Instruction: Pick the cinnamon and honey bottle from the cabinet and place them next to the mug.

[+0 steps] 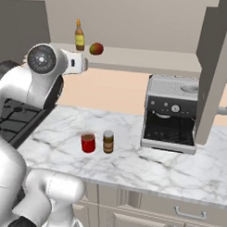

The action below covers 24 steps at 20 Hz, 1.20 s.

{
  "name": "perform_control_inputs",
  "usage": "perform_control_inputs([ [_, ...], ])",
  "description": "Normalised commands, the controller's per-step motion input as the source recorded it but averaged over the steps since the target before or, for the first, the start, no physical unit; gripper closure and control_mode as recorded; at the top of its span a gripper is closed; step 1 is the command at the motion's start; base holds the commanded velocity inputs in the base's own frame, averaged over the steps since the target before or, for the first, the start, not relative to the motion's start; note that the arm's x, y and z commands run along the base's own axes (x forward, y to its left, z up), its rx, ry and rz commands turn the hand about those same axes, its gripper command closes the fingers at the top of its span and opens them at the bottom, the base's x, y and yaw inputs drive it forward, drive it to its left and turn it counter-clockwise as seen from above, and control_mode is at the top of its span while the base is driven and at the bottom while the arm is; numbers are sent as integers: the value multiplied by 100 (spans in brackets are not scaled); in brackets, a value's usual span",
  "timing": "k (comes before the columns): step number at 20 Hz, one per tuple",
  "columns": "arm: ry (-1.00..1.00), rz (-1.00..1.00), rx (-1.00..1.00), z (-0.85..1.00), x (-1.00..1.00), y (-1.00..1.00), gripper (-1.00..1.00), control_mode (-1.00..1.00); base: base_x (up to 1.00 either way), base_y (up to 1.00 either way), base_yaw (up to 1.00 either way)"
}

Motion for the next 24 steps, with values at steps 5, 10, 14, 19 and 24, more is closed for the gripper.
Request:
perform_control_inputs([
  [5,0,-1,0,69,18,10,-100,-100,0,0,0],
  [10,0,0,0,35,39,0,-100,-100,0,0,0],
  [14,0,0,0,0,64,0,-100,-100,0,0,0],
  [19,6,0,0,-16,66,0,-100,-100,0,0,0],
  [24,27,0,-3,-1,75,7,-100,-100,0,0,0],
])
